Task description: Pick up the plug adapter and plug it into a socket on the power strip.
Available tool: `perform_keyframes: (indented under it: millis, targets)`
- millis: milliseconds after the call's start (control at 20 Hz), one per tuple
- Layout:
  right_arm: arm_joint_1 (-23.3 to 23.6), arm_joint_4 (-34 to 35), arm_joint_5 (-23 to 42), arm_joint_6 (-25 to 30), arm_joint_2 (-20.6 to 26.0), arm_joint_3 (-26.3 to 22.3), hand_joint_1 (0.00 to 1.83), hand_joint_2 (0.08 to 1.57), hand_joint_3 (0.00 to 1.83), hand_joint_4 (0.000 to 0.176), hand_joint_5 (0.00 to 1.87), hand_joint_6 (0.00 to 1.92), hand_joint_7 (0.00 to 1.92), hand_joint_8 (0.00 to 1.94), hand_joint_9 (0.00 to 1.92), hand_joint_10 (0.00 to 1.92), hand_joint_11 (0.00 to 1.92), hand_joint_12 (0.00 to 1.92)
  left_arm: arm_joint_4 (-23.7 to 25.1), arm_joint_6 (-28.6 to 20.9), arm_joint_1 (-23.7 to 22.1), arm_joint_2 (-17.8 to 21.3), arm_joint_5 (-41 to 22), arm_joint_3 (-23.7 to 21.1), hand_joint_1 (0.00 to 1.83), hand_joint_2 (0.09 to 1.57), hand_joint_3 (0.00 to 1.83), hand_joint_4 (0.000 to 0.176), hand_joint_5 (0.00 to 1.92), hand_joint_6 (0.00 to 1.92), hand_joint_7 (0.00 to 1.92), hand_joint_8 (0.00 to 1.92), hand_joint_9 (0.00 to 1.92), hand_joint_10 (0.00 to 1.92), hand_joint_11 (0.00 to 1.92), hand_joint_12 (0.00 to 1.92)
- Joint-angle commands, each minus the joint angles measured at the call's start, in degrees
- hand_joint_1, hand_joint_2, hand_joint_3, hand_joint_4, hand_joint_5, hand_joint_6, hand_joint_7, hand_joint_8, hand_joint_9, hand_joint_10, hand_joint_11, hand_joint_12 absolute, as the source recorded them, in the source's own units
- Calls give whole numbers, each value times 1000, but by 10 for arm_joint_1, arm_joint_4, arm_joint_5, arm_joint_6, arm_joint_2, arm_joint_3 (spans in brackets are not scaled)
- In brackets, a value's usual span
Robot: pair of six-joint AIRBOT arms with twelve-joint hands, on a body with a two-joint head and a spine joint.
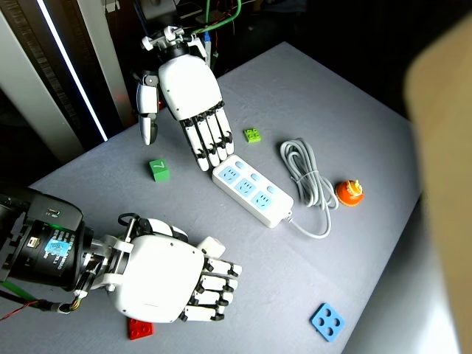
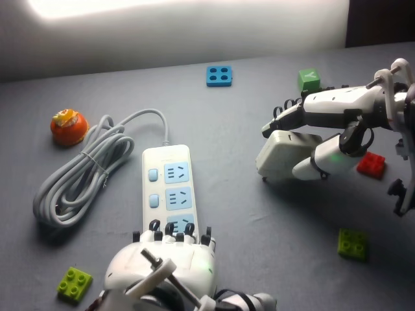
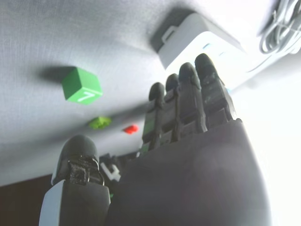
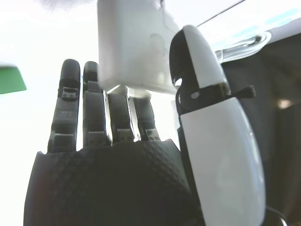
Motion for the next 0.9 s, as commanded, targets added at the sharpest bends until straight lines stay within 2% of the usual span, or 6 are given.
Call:
perform_keyframes:
  millis: [0, 200, 400, 650, 700, 850]
  targets:
    - [0, 3, 58, 4, 0, 1, 954, 1168, 1, 0, 257, 0, 240, 0, 218, 2, 0, 634, 42, -1, 0, -1, -10, 4, 0, 1228, 0, 0, 123, 2, 121, 5, 118, 4, 0, 319]
    - [-2, 3, 60, 3, -3, 5, 982, 1164, 0, 0, 292, 8, 266, 8, 242, 9, 0, 667, 42, -1, -1, -4, -9, 17, 0, 1233, 1, 0, 92, 0, 90, 1, 89, 3, 0, 226]
    - [-5, 3, 63, 3, -7, 6, 990, 1164, 1, 0, 294, 2, 271, 0, 245, 2, 0, 712, 42, -1, -4, -4, -9, 25, 0, 1228, 1, 0, 106, 0, 101, 0, 99, 0, 0, 275]
    - [-6, 3, 67, 4, -10, 7, 1046, 1184, 0, 0, 478, 30, 388, 12, 373, 16, 0, 940, 41, -11, -2, -4, -10, 29, 0, 1231, 1, 0, 94, 0, 92, 0, 89, 1, 0, 257]
    - [-7, 3, 67, 4, -10, 7, 1024, 1193, 1, 0, 487, 23, 395, 8, 367, 8, 0, 914, 41, -14, -1, -4, -11, 30, 0, 1229, 0, 0, 102, 2, 103, 3, 101, 3, 0, 278]
    - [-8, 3, 68, 4, -11, 9, 1062, 1175, 0, 0, 636, 34, 458, 10, 428, 12, 33, 1032, 41, -14, 4, -4, -9, 37, 0, 1227, 0, 0, 87, 4, 81, 4, 80, 5, 0, 224]
